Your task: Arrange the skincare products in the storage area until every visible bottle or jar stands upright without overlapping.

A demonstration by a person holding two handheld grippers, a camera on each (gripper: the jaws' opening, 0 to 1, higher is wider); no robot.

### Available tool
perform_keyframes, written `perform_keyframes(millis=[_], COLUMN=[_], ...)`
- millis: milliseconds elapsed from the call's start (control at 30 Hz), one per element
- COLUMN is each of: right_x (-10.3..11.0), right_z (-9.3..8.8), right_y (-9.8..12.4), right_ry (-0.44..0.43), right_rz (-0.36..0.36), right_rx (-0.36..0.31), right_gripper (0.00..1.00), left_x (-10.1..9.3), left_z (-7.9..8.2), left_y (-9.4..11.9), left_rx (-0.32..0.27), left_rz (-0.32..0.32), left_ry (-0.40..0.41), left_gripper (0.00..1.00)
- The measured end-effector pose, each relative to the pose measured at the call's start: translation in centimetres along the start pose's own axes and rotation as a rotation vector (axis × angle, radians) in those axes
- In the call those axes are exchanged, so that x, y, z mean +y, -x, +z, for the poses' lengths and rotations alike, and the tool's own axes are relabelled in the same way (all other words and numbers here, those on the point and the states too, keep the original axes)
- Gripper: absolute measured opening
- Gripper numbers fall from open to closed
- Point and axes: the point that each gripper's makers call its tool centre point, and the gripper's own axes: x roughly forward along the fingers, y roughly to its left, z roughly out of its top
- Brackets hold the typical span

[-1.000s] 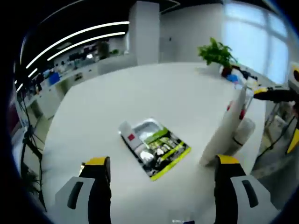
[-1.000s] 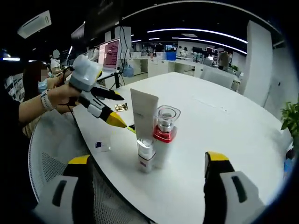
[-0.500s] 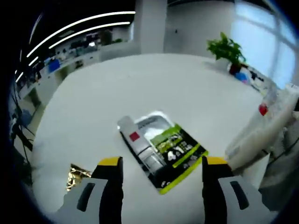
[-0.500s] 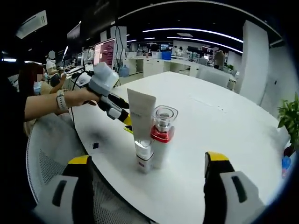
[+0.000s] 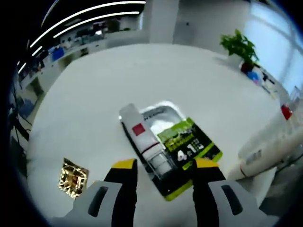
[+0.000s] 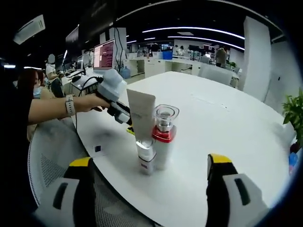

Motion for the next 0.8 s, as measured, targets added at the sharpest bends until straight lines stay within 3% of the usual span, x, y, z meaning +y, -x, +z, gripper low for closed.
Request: perform_keyframes(millis=[100,667,800], right_x=[-0.1,-0.2,-0.1], right_z=[-0.1,-0.2,-0.3], right_y=[0.0,0.0,0.0], right_ry=[-0.001,-0.007,-0.003], right_rz=[-0.002,0.011,0.016], right_rx=[0.001,-0.002,0.006], right_gripper=[1.0,1.0,1.0], left_x=[0.0,1.2,1.1], left_z=[-0.1,-0.6,-0.7], left_y=[-0.1,0.0,0.6], left_rx=[0.005,-0.019,-0.026], left_rz=[0.013,0.063,0.029], left_ry=[0.004,-0.028,-0.009], left_gripper=[0.25,0.18,0.16])
